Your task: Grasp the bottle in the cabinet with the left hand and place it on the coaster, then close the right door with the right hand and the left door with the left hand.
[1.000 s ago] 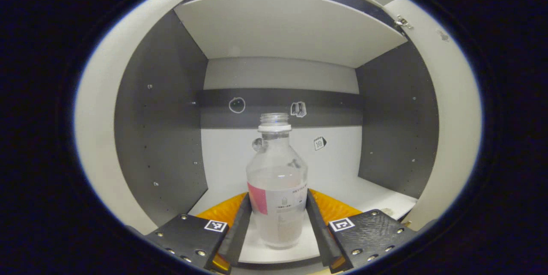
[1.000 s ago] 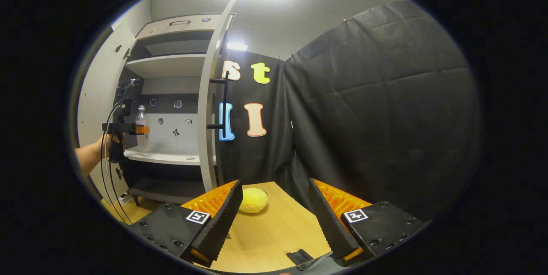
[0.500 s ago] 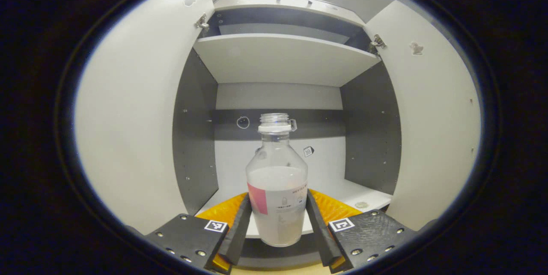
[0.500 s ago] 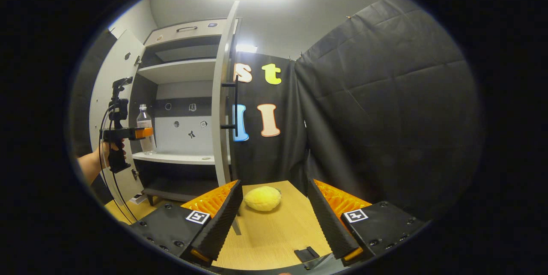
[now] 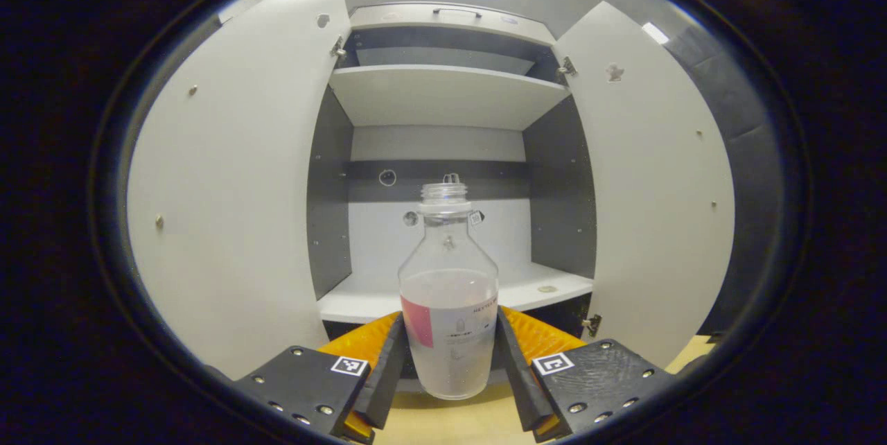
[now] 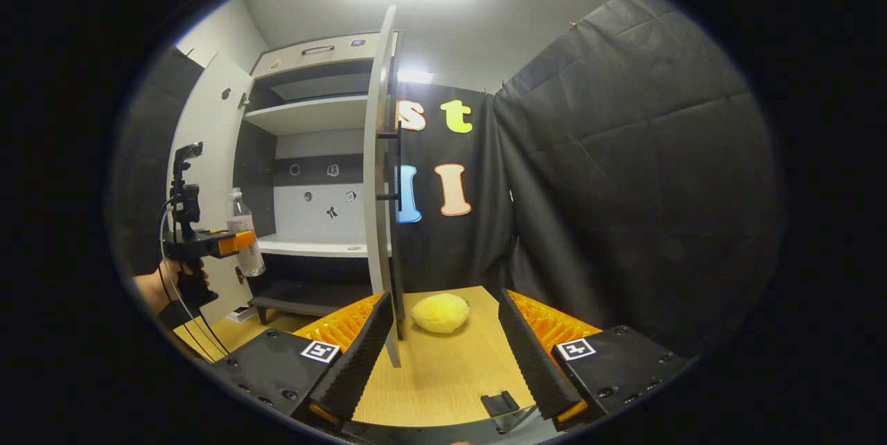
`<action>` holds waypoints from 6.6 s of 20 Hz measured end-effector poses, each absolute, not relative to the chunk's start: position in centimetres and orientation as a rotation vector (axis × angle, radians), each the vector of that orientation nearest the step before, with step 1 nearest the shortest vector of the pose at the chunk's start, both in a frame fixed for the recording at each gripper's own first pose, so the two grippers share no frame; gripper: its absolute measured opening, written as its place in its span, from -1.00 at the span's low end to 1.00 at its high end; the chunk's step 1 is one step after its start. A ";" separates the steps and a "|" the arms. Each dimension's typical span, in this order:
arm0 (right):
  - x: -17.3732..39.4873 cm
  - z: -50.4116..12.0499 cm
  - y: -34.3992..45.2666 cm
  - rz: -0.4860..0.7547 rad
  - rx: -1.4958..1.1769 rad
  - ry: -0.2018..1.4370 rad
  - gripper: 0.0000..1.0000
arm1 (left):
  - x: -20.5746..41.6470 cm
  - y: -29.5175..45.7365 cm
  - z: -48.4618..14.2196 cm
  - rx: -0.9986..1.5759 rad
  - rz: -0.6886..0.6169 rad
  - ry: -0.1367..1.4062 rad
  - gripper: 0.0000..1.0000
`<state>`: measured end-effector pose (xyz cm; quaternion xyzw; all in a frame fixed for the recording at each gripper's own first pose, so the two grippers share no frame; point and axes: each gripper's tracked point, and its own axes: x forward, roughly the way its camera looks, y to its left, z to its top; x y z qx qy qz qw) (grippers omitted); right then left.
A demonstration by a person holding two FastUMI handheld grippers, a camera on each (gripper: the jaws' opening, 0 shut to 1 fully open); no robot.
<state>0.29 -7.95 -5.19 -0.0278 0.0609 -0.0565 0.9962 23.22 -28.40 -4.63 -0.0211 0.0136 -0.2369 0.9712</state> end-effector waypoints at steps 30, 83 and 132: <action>0.8 -8.3 -3.9 0.079 -0.173 0.255 0.96 | 6.4 -28.6 -32.1 -0.016 -0.497 0.353 0.42; 18.5 6.1 -7.2 -0.294 -0.181 -0.031 0.87 | 12.5 3.1 -1.7 0.009 0.091 0.026 0.80; 15.9 2.1 0.4 -0.126 -0.180 -0.016 0.93 | 24.8 5.8 4.4 -0.093 -0.026 -0.014 0.79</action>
